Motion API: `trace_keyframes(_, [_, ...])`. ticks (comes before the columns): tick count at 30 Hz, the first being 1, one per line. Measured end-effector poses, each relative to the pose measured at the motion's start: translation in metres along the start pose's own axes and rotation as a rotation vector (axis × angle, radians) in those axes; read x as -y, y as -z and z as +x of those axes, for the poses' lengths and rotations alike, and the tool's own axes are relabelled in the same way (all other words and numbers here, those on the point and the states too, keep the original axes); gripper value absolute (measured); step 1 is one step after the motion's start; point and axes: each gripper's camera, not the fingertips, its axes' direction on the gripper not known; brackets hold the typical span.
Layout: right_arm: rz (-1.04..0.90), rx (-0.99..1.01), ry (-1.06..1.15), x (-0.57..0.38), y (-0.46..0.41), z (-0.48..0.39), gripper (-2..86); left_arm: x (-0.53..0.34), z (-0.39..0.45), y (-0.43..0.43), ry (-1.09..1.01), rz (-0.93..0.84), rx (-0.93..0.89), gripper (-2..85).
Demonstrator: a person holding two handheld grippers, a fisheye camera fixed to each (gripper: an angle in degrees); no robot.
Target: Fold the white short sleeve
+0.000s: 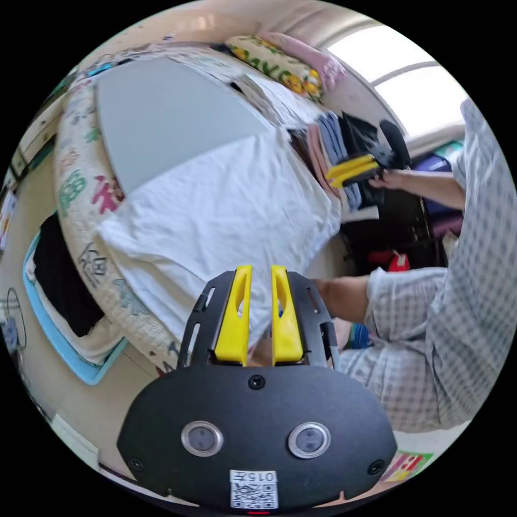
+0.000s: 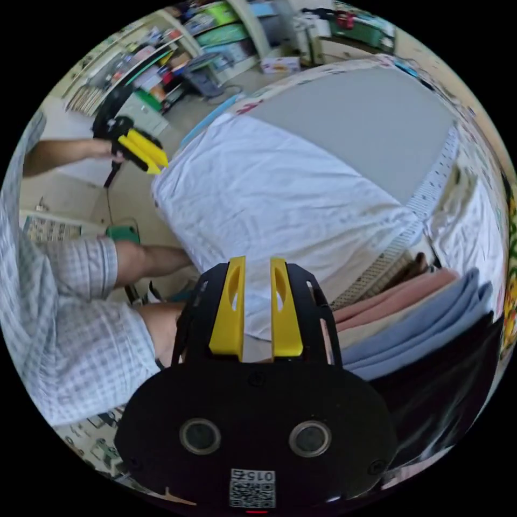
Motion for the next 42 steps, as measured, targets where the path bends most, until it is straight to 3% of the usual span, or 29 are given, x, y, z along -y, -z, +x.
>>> trace_keyframes(7, [-0.151,-0.071,0.181,0.034,-0.004,-0.04,7.7,0.003,0.018,-0.062,-0.212,-0.192,0.141,8.2])
trace_keyframes(15, [-0.216,-0.097,0.217,0.043,0.023,-0.049,5.9,0.001,0.024,-0.065,-0.379,-0.231,0.249,7.1])
trace_keyframes(18, [-0.234,-0.1,0.172,0.042,0.034,-0.045,1.0,0.003,0.02,-0.066,-0.363,-0.242,0.261,3.2])
trace_keyframes(23, [-0.175,-0.038,0.054,0.043,0.093,-0.01,-0.9,0.022,-0.007,-0.024,-0.187,-0.137,0.19,0.4])
trace_keyframes(29, [0.205,-0.17,-0.247,0.121,0.244,0.142,-0.5,0.116,-0.093,0.11,0.032,0.262,0.363,0.6])
trace_keyframes(31, [0.426,-0.198,-0.513,0.161,0.297,0.223,0.2,0.167,-0.137,0.152,0.192,0.457,0.535,1.7])
trace_keyframes(34, [0.578,-0.168,-0.776,0.146,0.323,0.272,5.3,0.196,-0.171,0.18,0.398,0.606,0.55,5.6])
trace_keyframes(38, [0.421,-0.084,-0.749,0.072,0.27,0.248,8.2,0.164,-0.164,0.163,0.405,0.56,0.451,7.2])
trace_keyframes(42, [0.081,0.025,-0.876,-0.07,0.167,0.192,8.9,0.057,-0.152,0.116,0.622,0.351,0.351,8.1])
